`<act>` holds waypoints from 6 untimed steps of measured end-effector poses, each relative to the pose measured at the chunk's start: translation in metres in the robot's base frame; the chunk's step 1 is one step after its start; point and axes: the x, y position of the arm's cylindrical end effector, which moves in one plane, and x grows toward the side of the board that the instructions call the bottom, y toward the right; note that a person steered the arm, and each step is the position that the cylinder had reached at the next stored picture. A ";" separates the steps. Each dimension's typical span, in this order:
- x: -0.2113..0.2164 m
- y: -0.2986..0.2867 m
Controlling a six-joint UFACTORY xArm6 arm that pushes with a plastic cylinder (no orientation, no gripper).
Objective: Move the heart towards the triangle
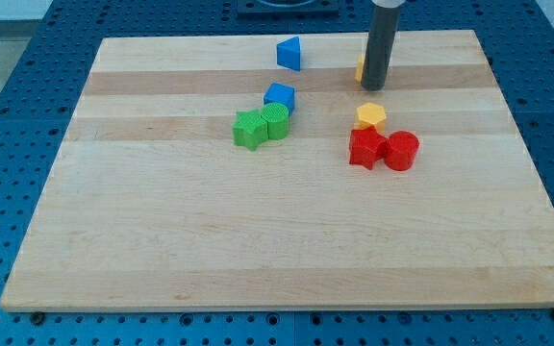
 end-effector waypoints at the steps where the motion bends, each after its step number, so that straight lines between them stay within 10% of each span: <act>1: 0.003 0.027; 6: -0.048 -0.027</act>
